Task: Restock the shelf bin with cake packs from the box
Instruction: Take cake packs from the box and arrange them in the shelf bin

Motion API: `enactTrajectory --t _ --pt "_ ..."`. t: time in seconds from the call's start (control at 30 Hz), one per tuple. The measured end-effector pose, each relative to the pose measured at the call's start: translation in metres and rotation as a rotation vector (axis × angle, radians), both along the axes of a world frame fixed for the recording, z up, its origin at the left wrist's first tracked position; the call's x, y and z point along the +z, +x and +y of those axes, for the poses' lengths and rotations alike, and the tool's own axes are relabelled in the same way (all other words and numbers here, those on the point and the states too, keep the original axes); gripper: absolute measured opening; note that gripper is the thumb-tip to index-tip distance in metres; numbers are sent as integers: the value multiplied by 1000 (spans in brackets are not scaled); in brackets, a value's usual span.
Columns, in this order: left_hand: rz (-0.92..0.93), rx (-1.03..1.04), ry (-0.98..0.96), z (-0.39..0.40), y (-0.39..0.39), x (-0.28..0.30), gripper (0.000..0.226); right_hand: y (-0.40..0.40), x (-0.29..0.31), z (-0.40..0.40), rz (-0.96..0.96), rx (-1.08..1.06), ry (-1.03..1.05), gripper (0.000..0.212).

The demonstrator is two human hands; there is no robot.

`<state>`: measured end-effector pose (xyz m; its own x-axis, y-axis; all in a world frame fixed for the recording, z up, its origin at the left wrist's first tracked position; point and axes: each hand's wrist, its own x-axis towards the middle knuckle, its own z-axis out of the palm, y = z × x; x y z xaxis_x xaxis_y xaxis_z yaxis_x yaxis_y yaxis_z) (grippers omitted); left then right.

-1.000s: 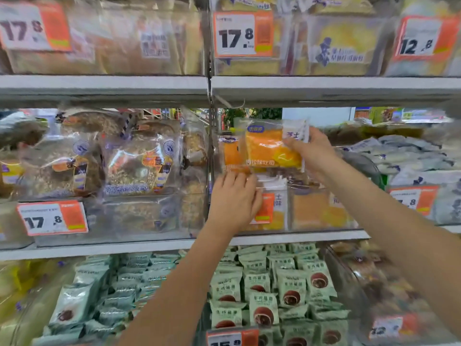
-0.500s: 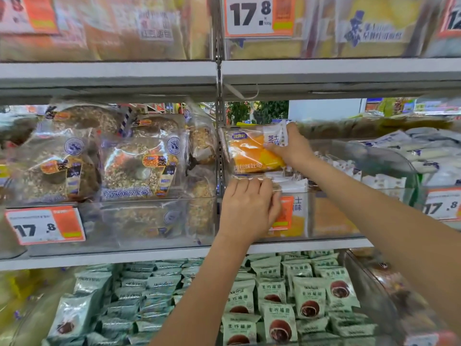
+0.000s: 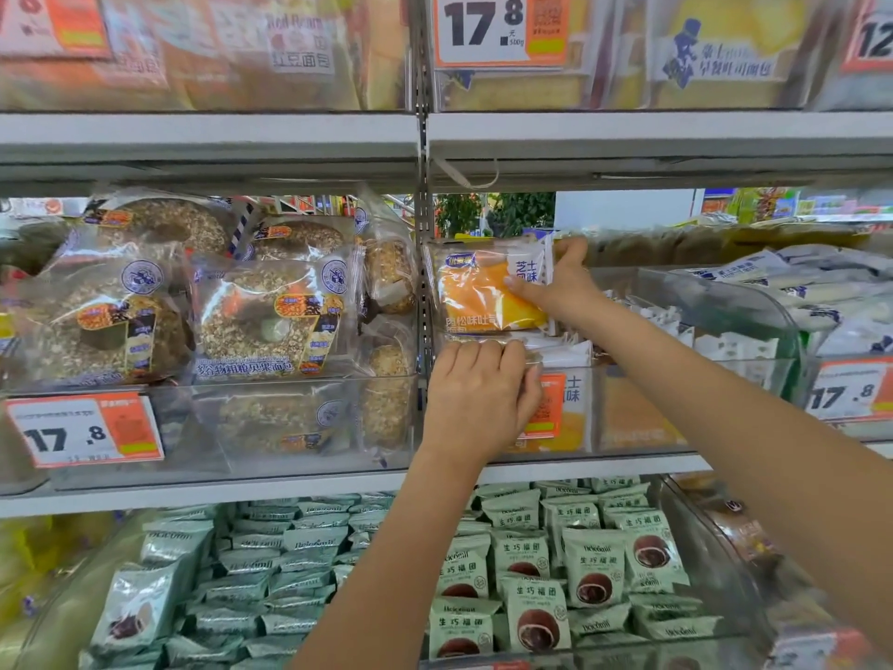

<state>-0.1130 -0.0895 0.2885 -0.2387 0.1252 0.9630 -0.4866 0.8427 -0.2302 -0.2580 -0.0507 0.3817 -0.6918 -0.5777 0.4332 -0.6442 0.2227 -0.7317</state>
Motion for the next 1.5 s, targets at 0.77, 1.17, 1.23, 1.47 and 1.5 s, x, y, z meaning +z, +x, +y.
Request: enactTrajectory --t 0.77,1.17,1.23,1.47,1.5 --pt "-816 -444 618 127 116 -254 25 162 -336 190 178 109 163 33" --pt "-1600 -8 1556 160 231 -457 45 192 -541 245 -452 562 1626 60" --pt "-1628 -37 1597 165 232 -462 40 203 -560 253 -463 599 1708 64" --pt "-1829 54 1535 176 242 -474 22 227 -585 256 -928 715 1670 105" --pt "-1829 61 1532 175 241 -474 23 227 -585 257 -932 738 1616 89"
